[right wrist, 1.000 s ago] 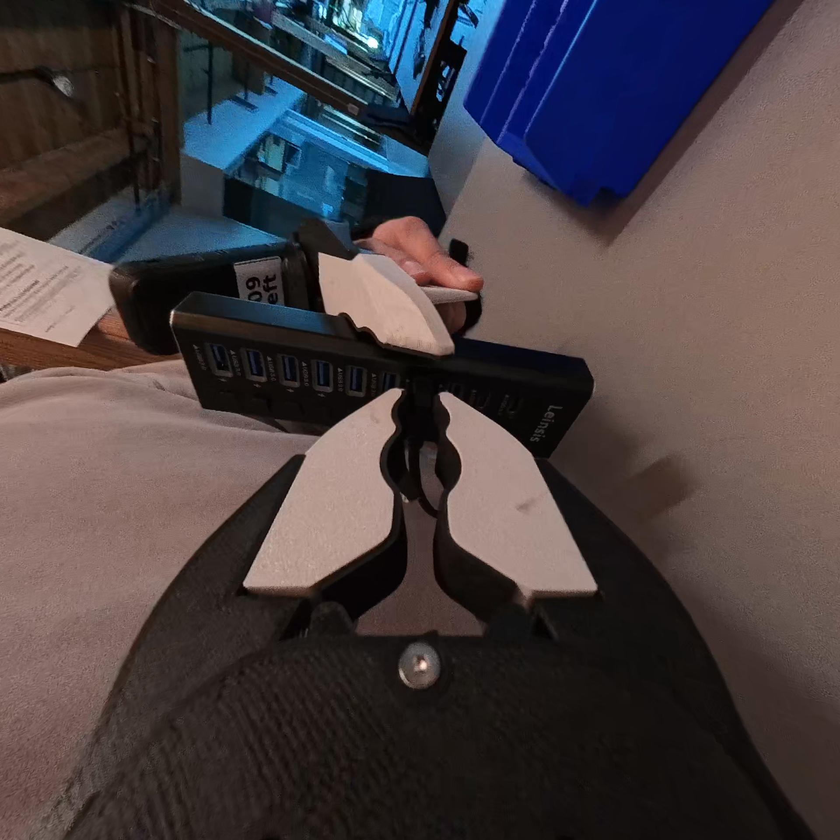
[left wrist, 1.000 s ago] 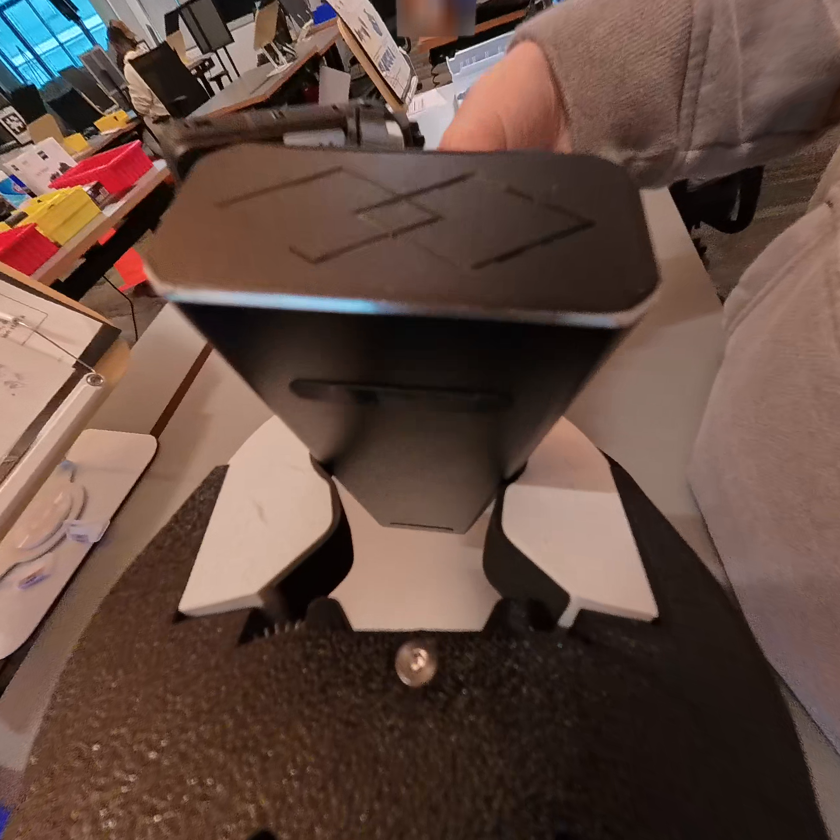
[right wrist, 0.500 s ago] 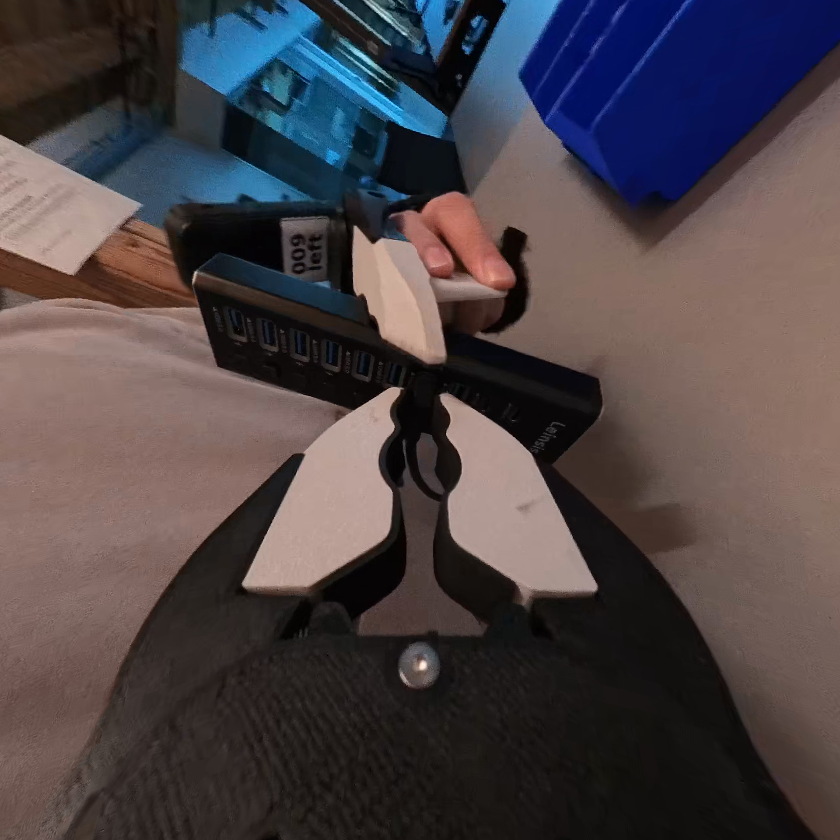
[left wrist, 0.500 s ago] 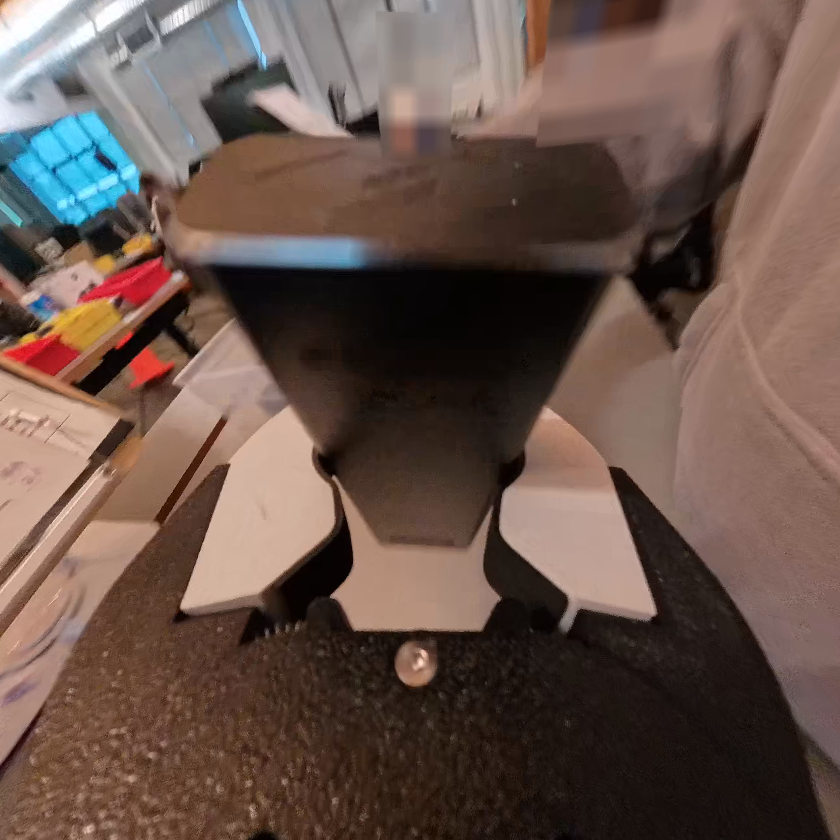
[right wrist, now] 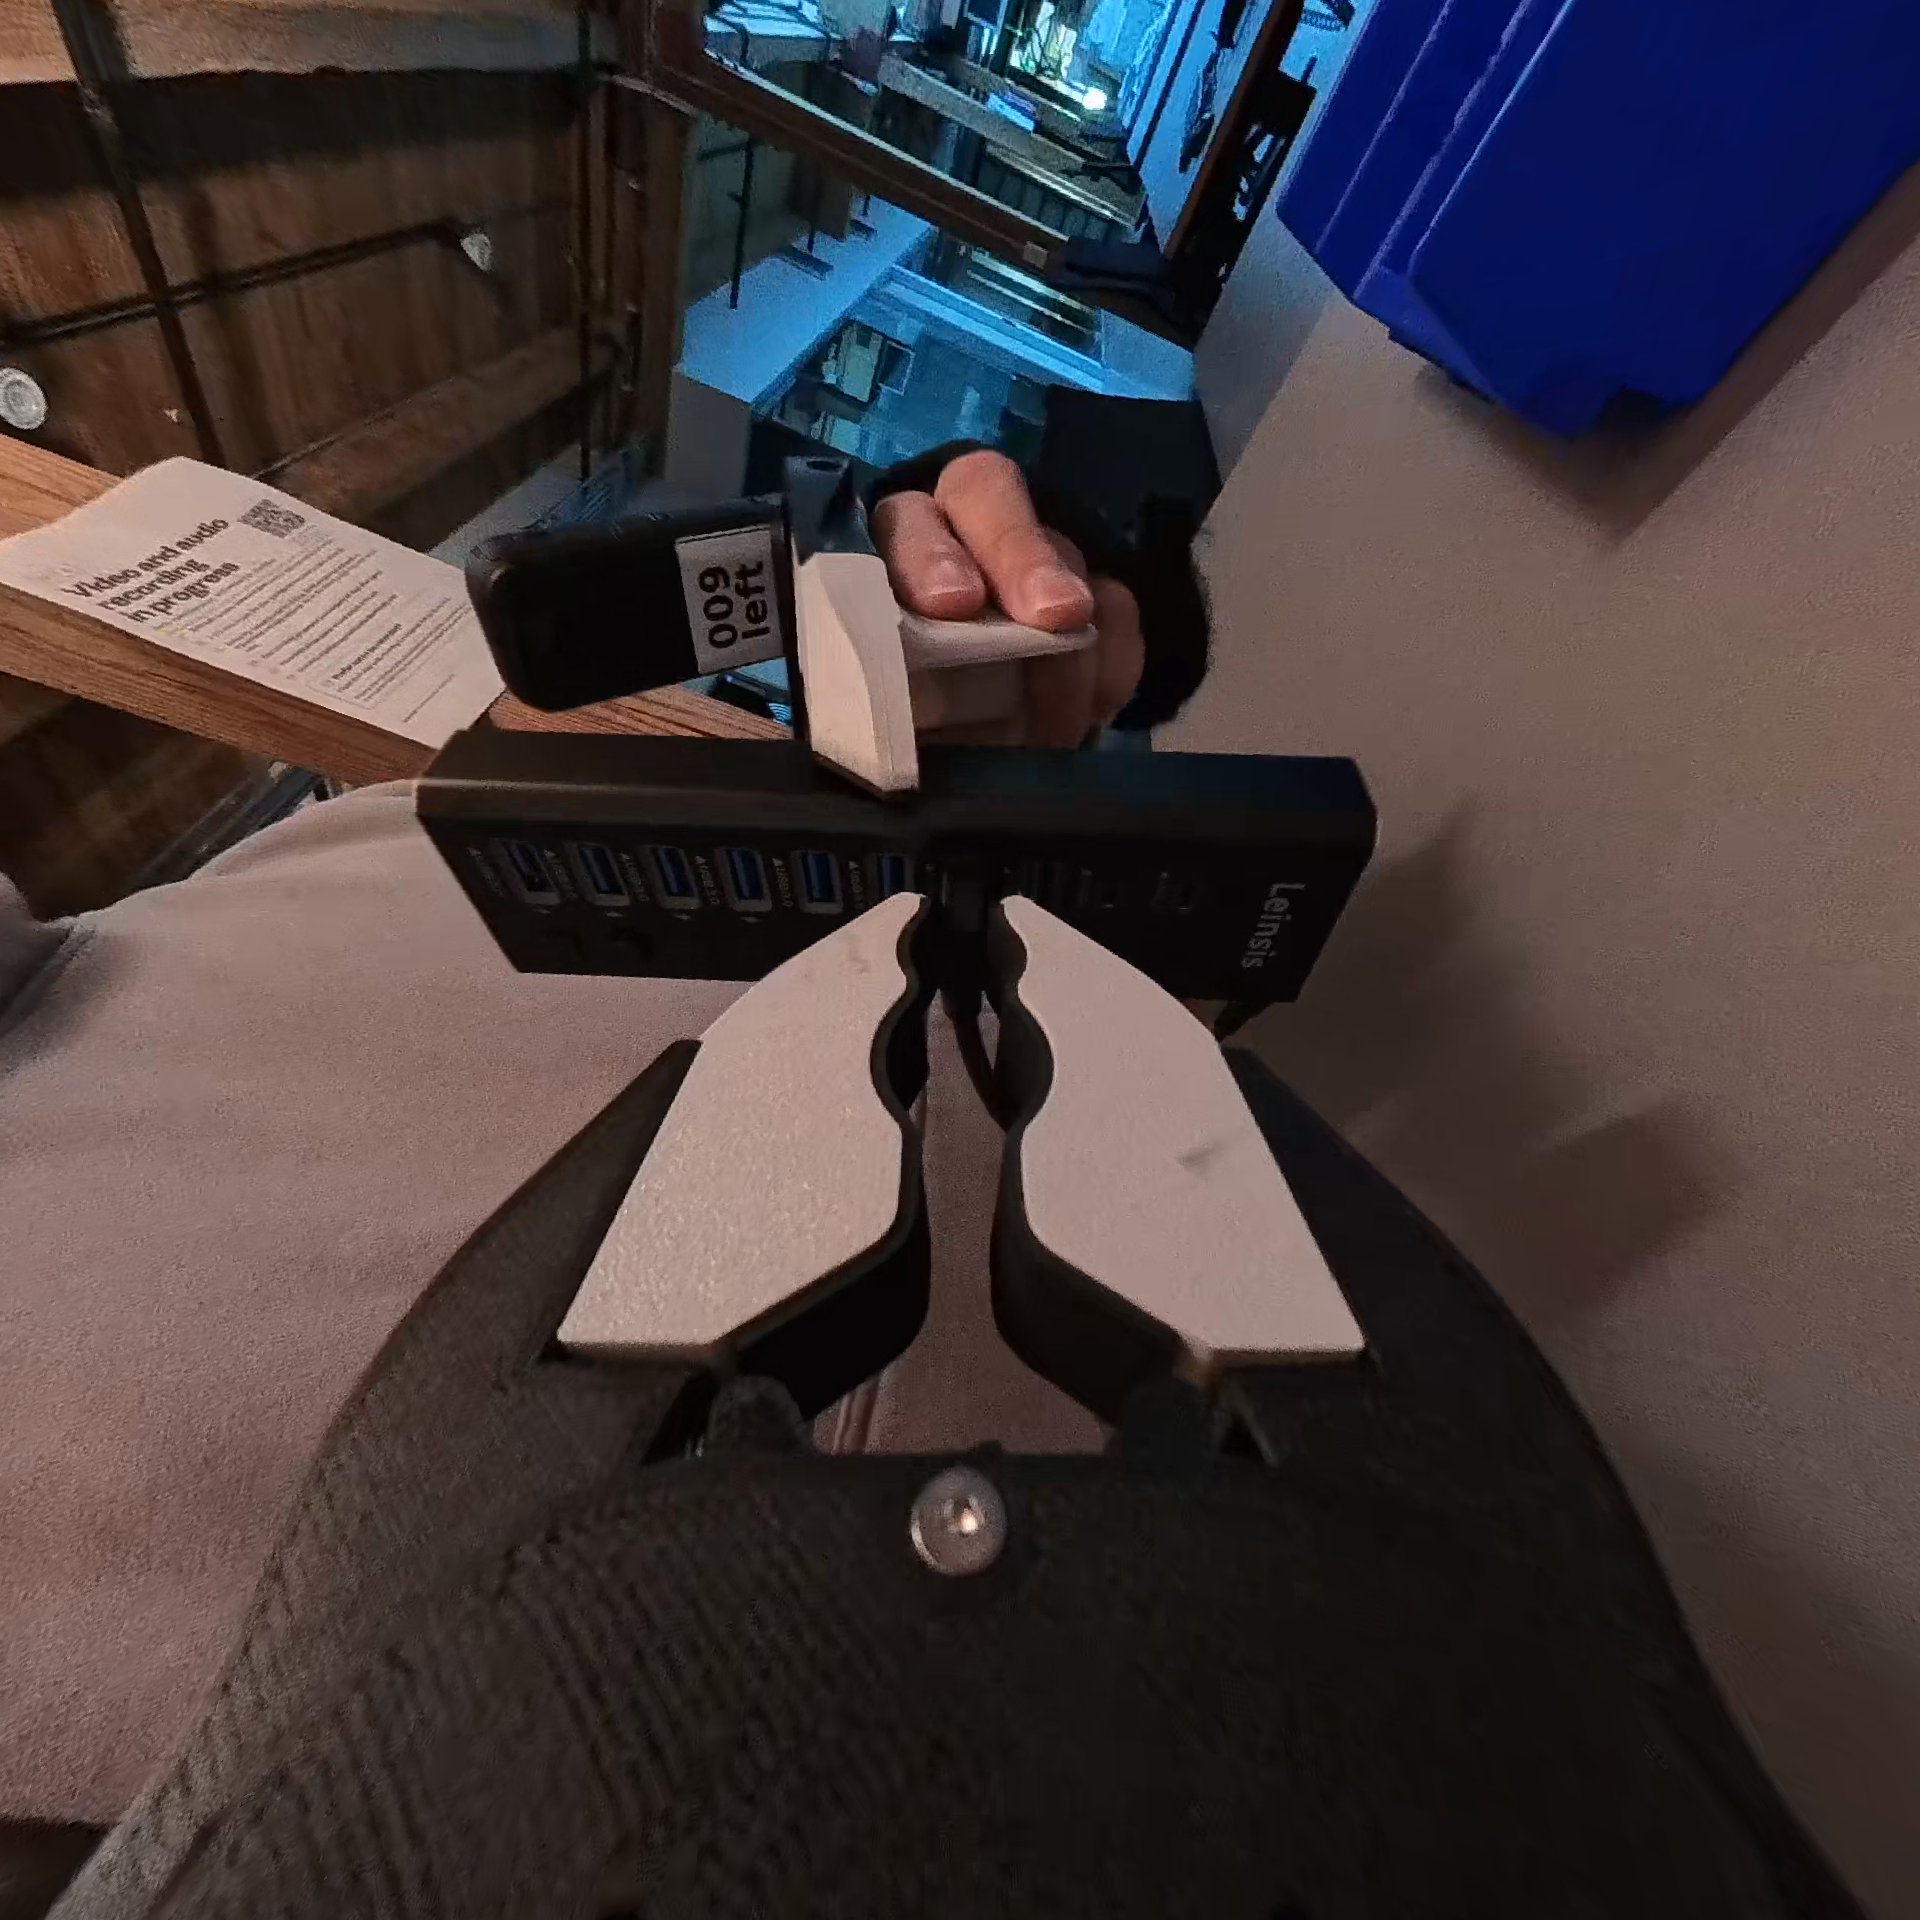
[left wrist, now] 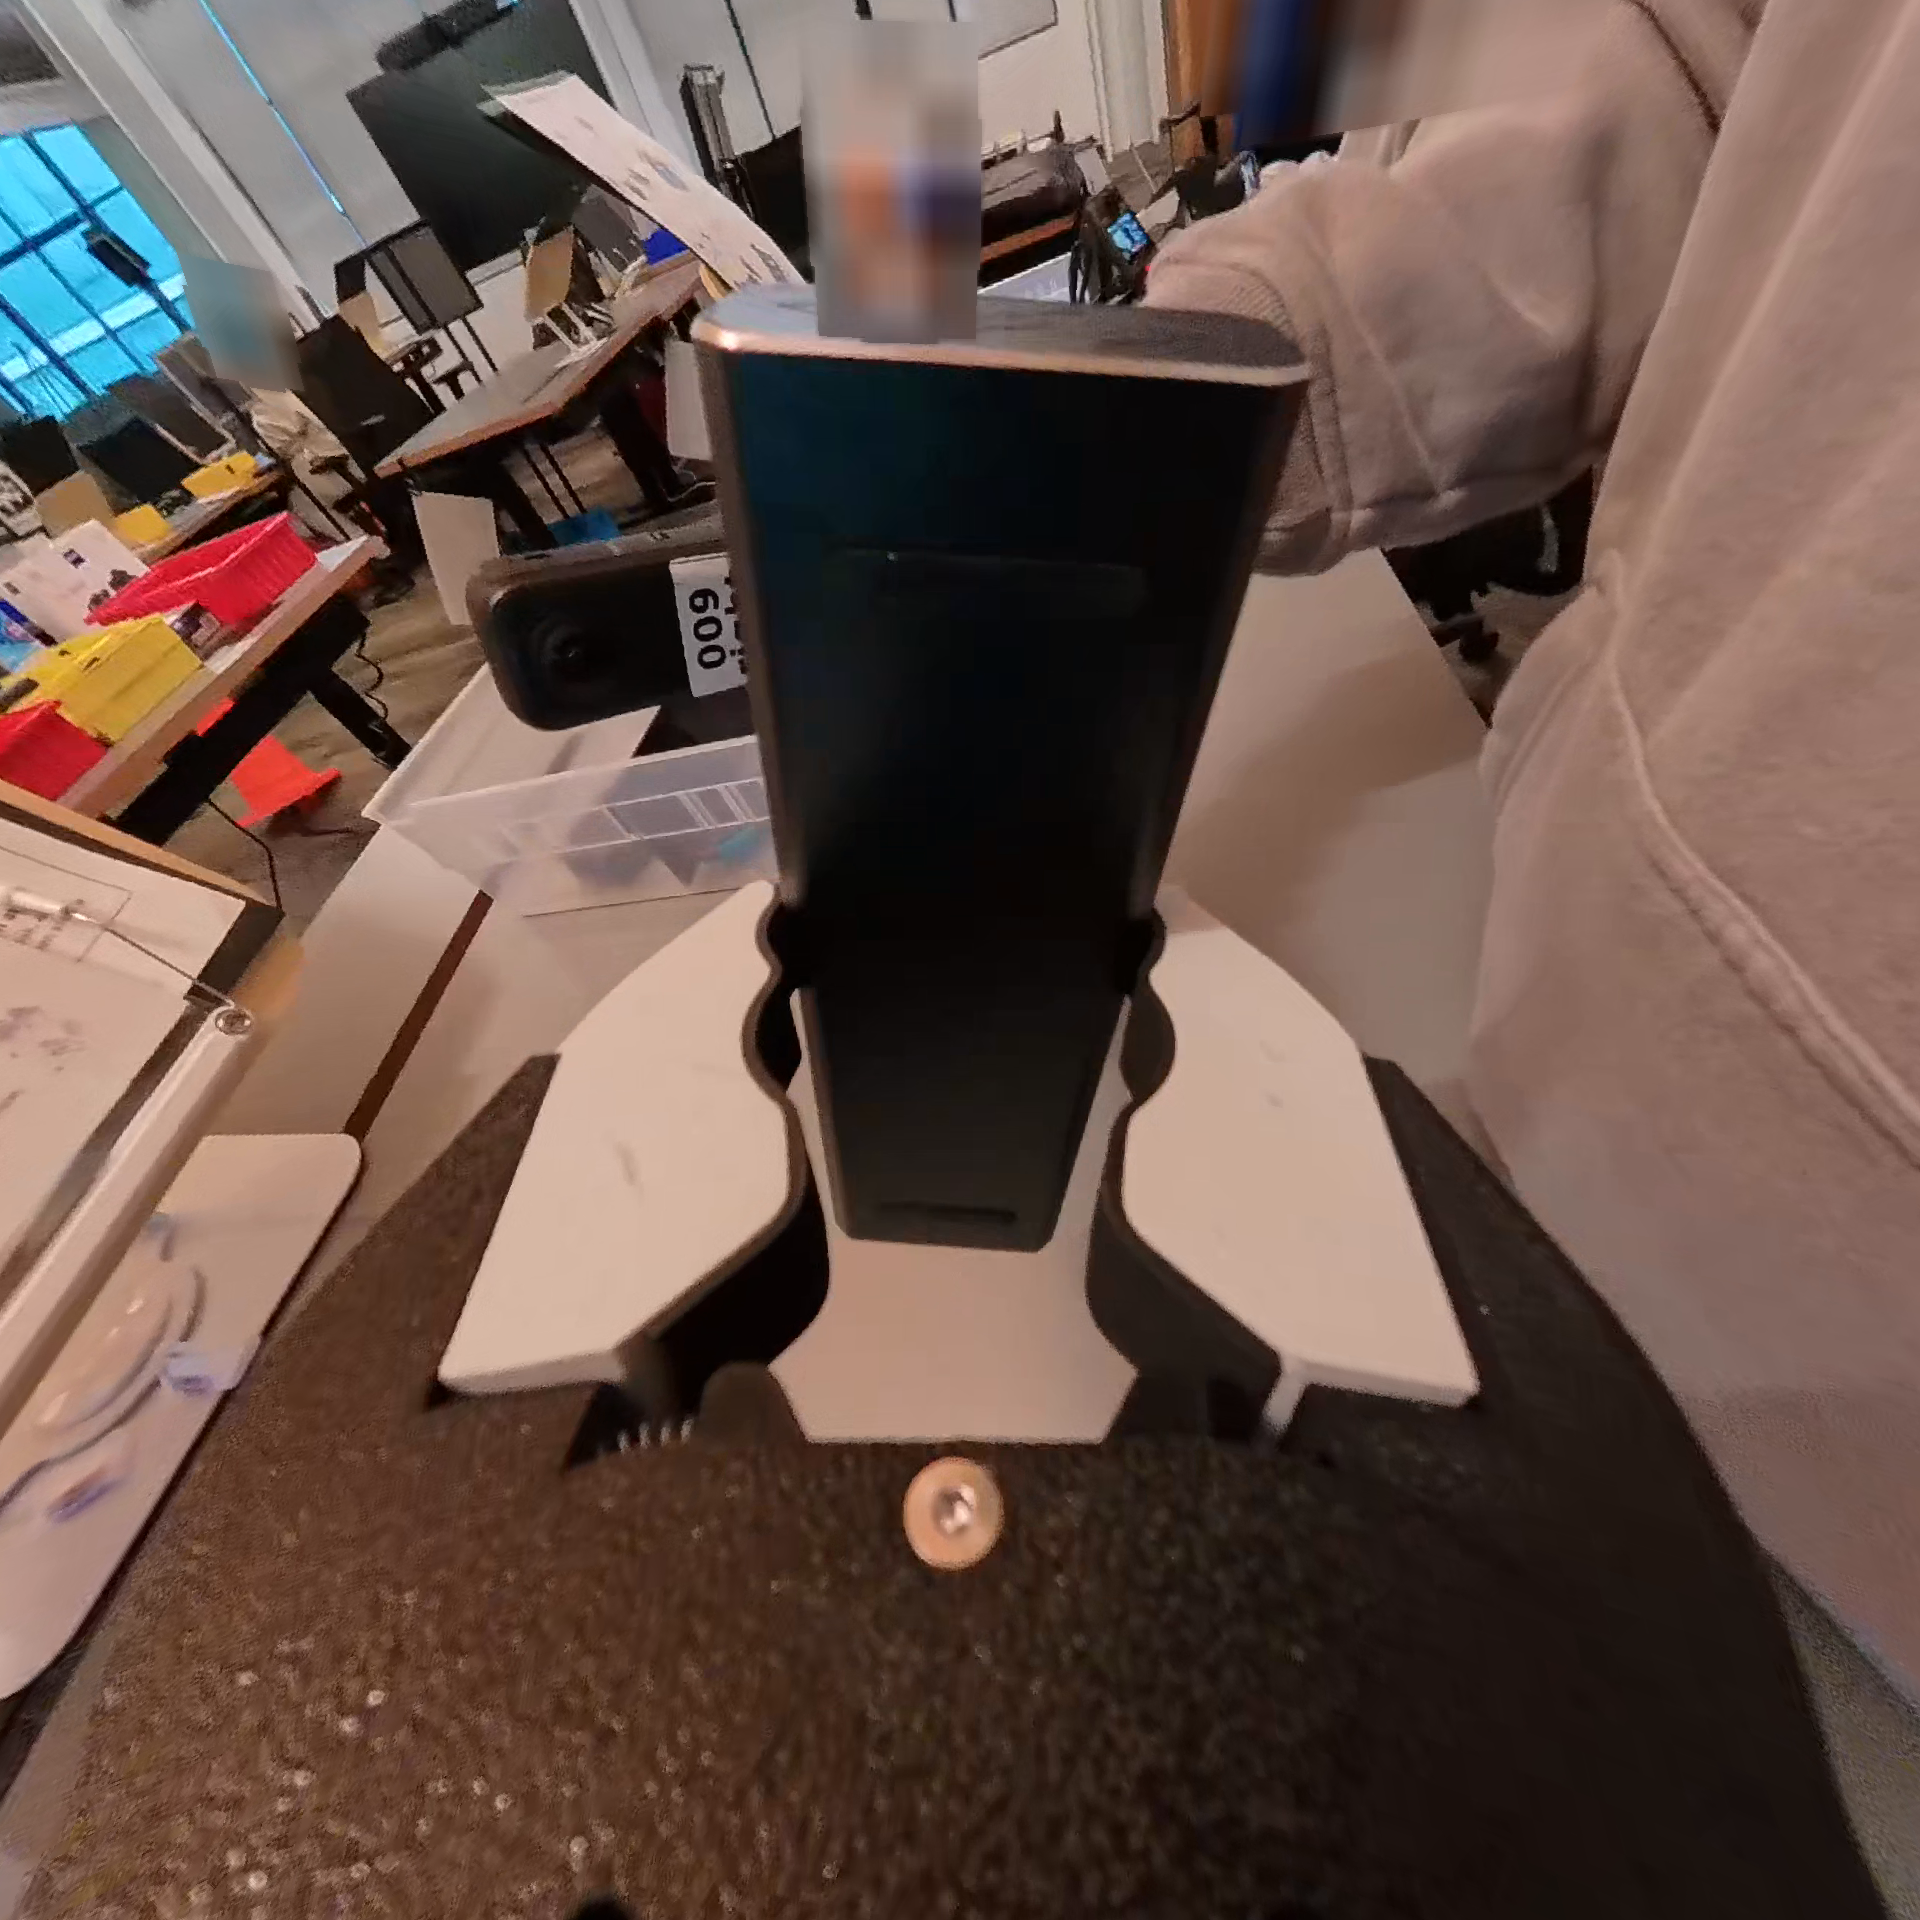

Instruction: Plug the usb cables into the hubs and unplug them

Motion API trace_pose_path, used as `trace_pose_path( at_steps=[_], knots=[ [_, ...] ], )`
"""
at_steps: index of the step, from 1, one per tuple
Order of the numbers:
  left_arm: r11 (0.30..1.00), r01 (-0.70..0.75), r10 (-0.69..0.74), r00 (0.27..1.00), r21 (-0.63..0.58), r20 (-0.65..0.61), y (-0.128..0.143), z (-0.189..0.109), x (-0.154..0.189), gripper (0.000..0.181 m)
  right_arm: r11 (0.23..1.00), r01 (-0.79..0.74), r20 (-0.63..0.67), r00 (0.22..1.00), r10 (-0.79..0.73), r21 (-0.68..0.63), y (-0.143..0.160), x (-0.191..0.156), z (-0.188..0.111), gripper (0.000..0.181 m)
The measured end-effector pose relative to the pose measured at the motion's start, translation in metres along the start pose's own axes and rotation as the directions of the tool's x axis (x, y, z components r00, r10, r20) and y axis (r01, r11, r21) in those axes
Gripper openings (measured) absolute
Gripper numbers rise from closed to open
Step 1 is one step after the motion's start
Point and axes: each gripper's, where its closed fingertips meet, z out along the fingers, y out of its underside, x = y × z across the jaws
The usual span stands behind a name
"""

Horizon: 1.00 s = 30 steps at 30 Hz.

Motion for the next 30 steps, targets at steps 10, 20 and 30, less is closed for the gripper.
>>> trace_pose_path(
  at_steps=[10, 20, 30],
  knots=[
    [0.992, 0.021, -0.02, 1.0, -0.121, 0.006, 0.019, 0.007, 0.0, 0.061, 0.99, 0.036, -0.222, 0.973, -0.066, -0.134, 0.004, 0.013, -0.009, 0.009],
    [0.992, -0.072, 0.068, 0.997, 0.106, 0.048, -0.011, 0.011, -0.002, 0.06, 0.998, 0.02, 0.006, 1.0, -0.02, -0.055, -0.002, -0.017, -0.005, 0.009],
    [0.997, -0.077, 0.076, 0.996, 0.022, 0.048, 0.002, 0.019, -0.001, 0.063, 0.998, -0.015, -0.012, 1.0, 0.014, -0.054, -0.002, -0.013, -0.008, 0.009]
  ],
)
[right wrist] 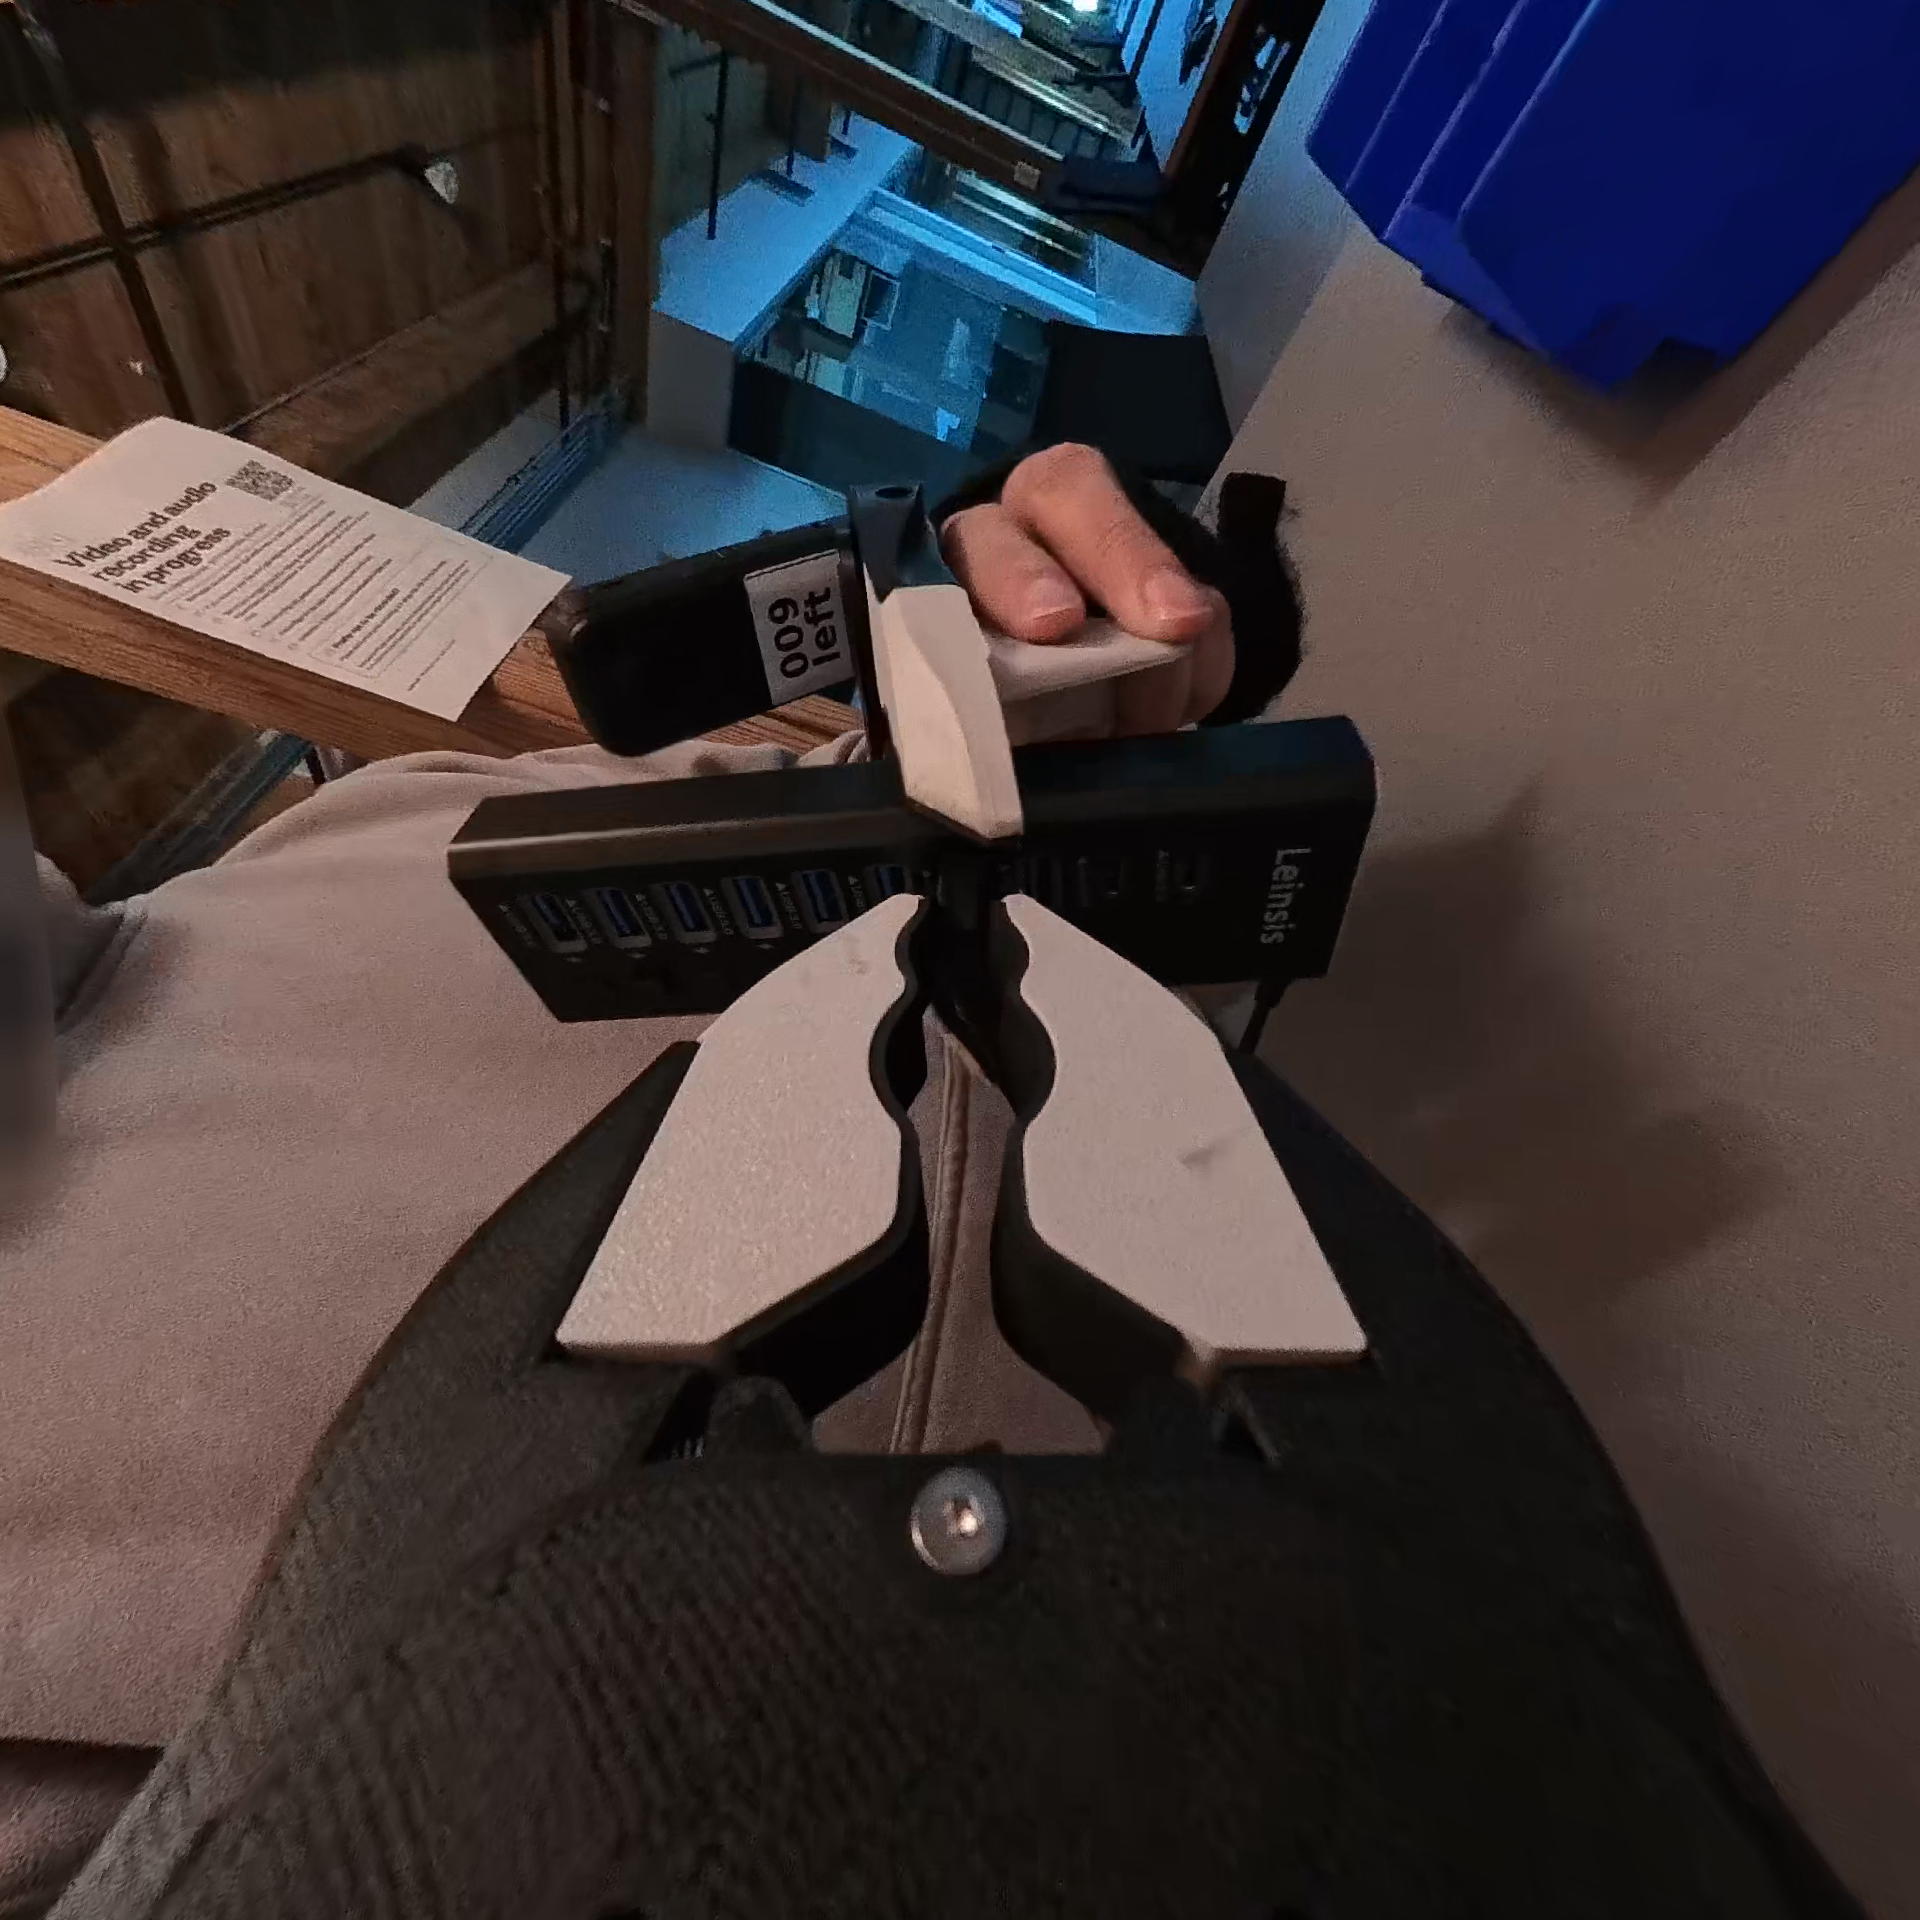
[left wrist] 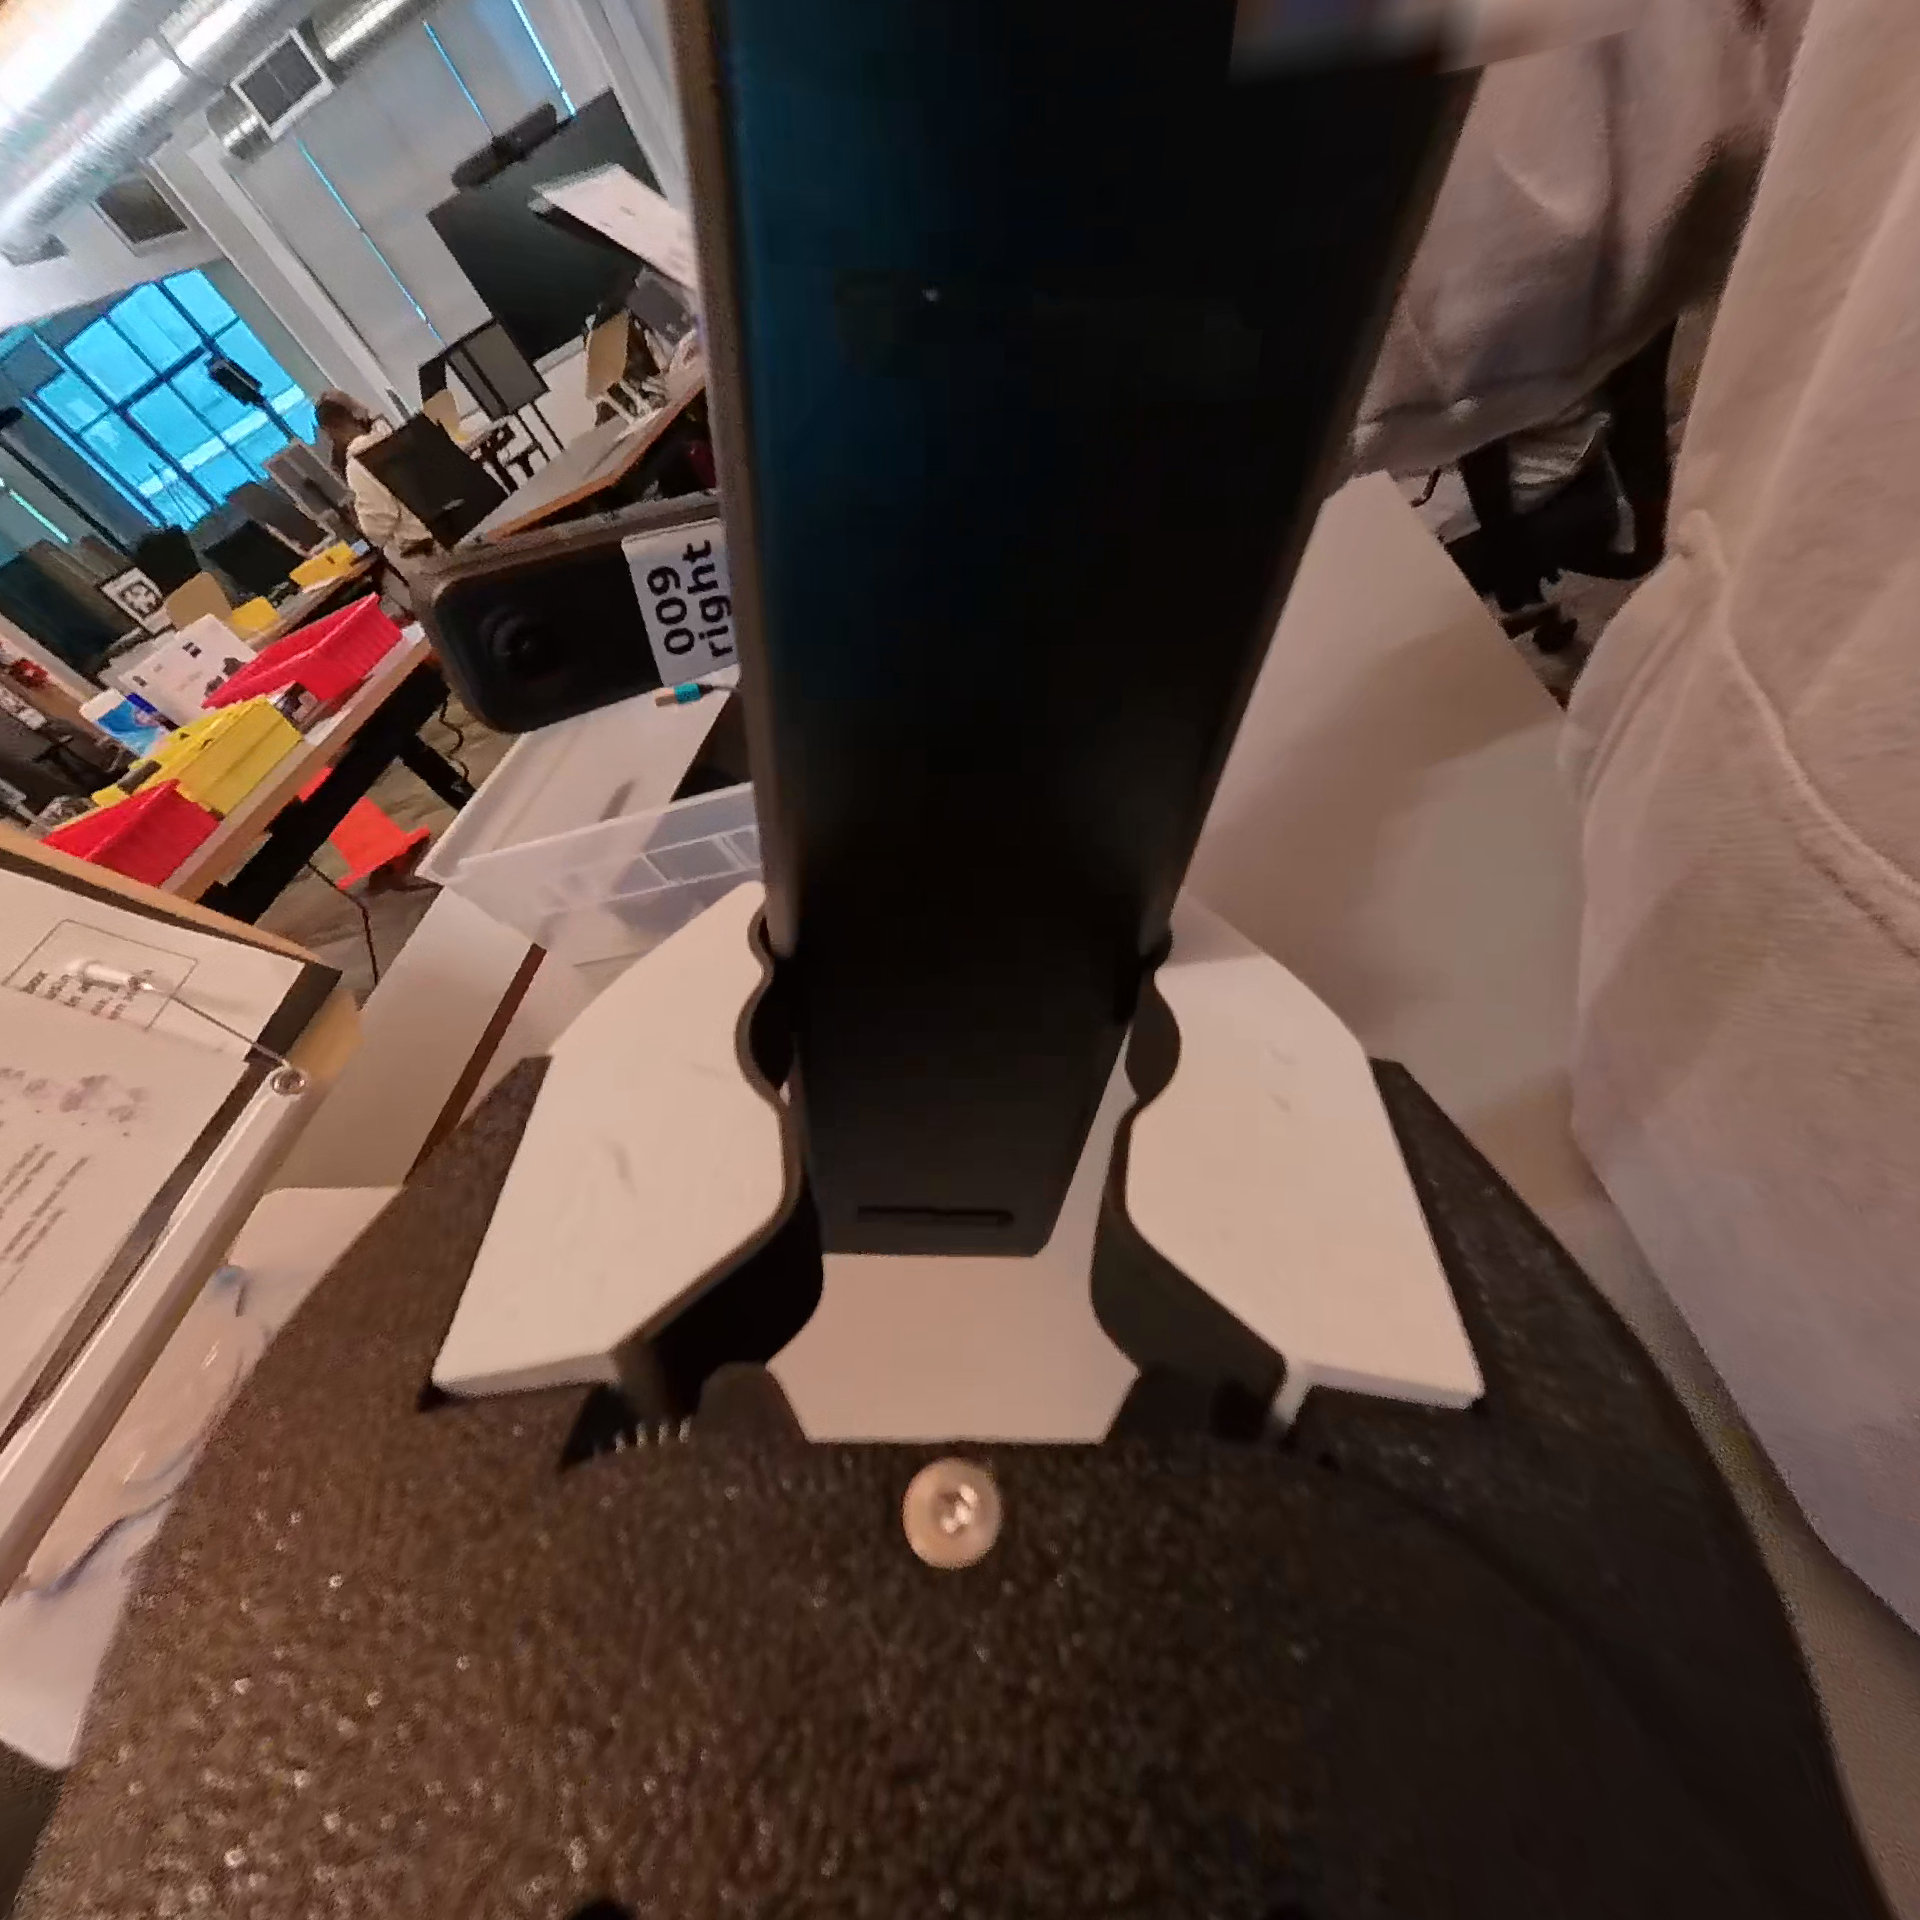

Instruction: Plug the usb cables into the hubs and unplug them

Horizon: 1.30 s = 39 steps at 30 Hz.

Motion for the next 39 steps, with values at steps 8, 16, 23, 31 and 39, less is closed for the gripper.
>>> trace_pose_path(
  at_steps=[8, 16, 23, 31, 39],
  knots=[
    [0.989, 0.084, -0.084, 0.996, -0.126, 0.0, 0.016, 0.002, 0.001, 0.061, 0.999, -0.029, -0.067, 0.997, 0.027, -0.021, 0.005, 0.01, -0.004, 0.009],
    [0.972, 0.231, -0.224, 0.966, -0.044, 0.131, 0.011, -0.057, -0.055, 0.061, 0.972, 0.103, -0.216, 0.975, -0.057, 0.213, -0.038, -0.011, -0.131, 0.009],
    [0.972, 0.228, -0.222, 0.97, -0.052, 0.098, 0.013, -0.051, -0.033, 0.061, 0.862, 0.483, -0.572, 0.754, -0.322, 0.153, -0.056, -0.089, -0.23, 0.008],
    [0.956, 0.293, -0.293, 0.949, 0.016, 0.118, 0.016, -0.04, -0.03, 0.061, 0.778, 0.482, -0.605, 0.778, -0.169, 0.402, -0.047, -0.049, -0.325, 0.008],
    [0.946, 0.32, -0.323, 0.941, 0.044, 0.102, 0.012, -0.034, -0.027, 0.061, 0.818, 0.341, -0.612, 0.79, 0.017, 0.463, -0.025, 0.051, -0.329, 0.008]
  ],
)
